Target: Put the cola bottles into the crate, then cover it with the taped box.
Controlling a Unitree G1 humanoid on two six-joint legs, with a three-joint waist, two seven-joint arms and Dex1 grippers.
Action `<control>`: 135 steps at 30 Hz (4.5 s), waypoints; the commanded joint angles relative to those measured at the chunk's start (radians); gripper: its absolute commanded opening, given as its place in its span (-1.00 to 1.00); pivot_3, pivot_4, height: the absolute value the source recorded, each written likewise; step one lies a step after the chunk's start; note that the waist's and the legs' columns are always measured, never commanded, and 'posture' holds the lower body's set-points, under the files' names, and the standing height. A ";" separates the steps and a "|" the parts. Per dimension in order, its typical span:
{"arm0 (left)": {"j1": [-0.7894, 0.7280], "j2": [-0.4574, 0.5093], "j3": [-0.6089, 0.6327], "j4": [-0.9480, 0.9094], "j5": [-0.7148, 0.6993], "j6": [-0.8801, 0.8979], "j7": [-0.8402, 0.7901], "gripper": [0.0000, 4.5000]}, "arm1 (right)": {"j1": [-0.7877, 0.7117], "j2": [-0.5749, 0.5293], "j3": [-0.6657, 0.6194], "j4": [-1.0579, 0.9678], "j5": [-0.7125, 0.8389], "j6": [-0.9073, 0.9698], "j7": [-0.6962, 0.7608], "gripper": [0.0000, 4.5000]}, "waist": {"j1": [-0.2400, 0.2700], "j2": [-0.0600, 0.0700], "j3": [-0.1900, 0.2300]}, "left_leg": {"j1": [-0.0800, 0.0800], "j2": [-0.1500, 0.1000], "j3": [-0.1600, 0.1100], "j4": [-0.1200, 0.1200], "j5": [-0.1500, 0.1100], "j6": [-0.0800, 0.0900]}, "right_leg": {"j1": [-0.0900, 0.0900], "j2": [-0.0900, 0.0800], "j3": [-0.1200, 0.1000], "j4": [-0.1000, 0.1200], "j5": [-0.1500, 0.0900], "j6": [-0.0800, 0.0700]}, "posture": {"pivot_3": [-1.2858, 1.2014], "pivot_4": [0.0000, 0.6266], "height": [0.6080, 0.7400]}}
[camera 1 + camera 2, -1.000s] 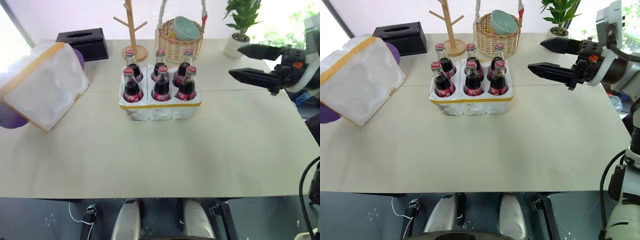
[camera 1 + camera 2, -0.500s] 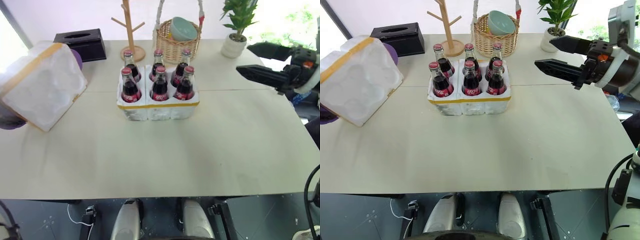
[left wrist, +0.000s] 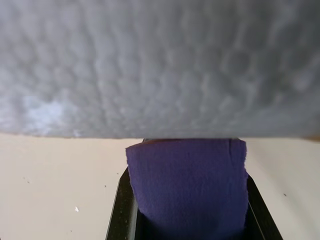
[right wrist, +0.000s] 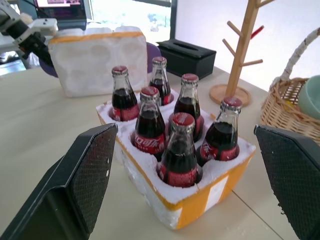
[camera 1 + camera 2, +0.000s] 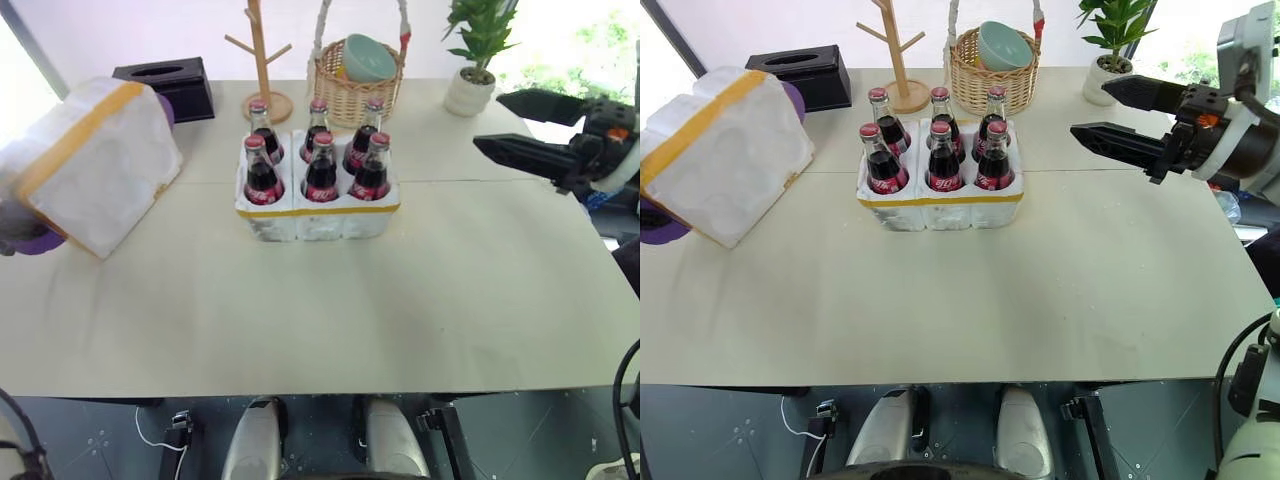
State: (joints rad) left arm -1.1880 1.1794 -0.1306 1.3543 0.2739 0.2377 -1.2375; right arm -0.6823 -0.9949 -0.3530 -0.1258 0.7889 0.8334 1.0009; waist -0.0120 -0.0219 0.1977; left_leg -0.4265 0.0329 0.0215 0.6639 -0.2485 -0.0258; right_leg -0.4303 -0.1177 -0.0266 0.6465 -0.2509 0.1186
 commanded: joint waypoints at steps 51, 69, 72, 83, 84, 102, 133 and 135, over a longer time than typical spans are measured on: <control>0.207 -0.250 -0.043 -0.927 0.410 -0.841 0.937 -0.85 | 0.289 0.061 -0.070 -0.195 0.081 0.004 -0.110 1.00 | 0.008 -0.003 0.000 | 0.000 -0.001 -0.001 0.003 0.000 0.000 | 0.002 0.000 0.000 0.001 0.000 0.000 | 0.03 -0.52 0.94; 0.317 -0.173 0.003 -1.125 0.434 -0.683 0.900 -0.85 | 0.245 0.090 -0.032 -0.155 0.103 -0.002 -0.156 1.00 | 0.003 -0.003 0.000 | 0.001 -0.001 -0.001 0.003 0.000 0.000 | 0.002 0.000 0.000 0.001 0.000 0.000 | 0.03 -0.52 0.94; 0.318 -0.174 0.023 -1.145 0.393 -0.675 0.896 -0.85 | 0.249 0.096 -0.024 -0.145 0.092 -0.017 -0.148 1.00 | 0.005 -0.003 0.000 | 0.001 -0.001 -0.001 0.003 0.000 0.000 | 0.002 0.000 0.000 0.001 0.000 0.000 | 0.03 -0.52 0.94; 0.310 -0.217 0.061 -1.242 0.304 -0.617 0.859 -0.85 | 0.249 0.111 -0.032 -0.100 0.090 -0.038 -0.135 1.00 | 0.003 -0.003 0.000 | 0.001 -0.001 -0.001 0.003 0.000 0.000 | 0.002 0.000 0.000 0.001 0.000 0.000 | 0.03 -0.52 0.94; 0.320 -0.213 0.053 -1.235 0.320 -0.608 0.854 -0.85 | 0.253 0.110 -0.036 -0.097 0.090 -0.039 -0.133 1.00 | 0.003 -0.003 0.000 | 0.001 -0.001 -0.001 0.003 0.000 0.000 | 0.002 0.000 0.000 0.001 0.000 0.000 | 0.03 -0.52 0.94; 0.385 -0.250 0.027 -1.338 0.382 -0.580 0.811 -0.85 | 0.283 0.123 -0.060 -0.103 0.101 -0.046 -0.168 1.00 | 0.005 -0.002 0.000 | 0.001 -0.001 -0.001 0.003 0.000 0.000 | 0.002 0.000 0.000 0.001 0.000 0.000 | 0.03 -0.52 0.94; 0.437 -0.222 -0.120 -1.193 0.652 -0.716 1.012 -0.85 | 0.273 0.171 -0.007 -0.143 0.100 -0.042 -0.222 1.00 | 0.003 -0.002 0.000 | 0.001 -0.001 -0.001 0.003 0.000 0.000 | 0.002 0.000 0.000 0.001 0.000 0.000 | 0.03 -0.52 0.94; 0.442 -0.225 -0.112 -1.199 0.640 -0.708 1.006 -0.63 | 0.280 0.166 -0.001 -0.141 0.093 -0.046 -0.212 1.00 | 0.003 -0.002 0.000 | 0.001 -0.001 -0.001 0.003 0.000 0.000 | 0.002 0.000 0.000 0.001 0.000 0.000 | 0.03 -0.52 0.94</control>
State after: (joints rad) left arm -0.7593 0.9517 -0.2400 0.1900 0.9231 -0.4517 -0.2154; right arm -0.4014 -0.8236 -0.3416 -0.2442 0.8831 0.8017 0.7768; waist -0.0085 -0.0243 0.1977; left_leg -0.4259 0.0323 0.0202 0.6668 -0.2484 -0.0258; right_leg -0.4279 -0.1179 -0.0266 0.6473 -0.2507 0.1187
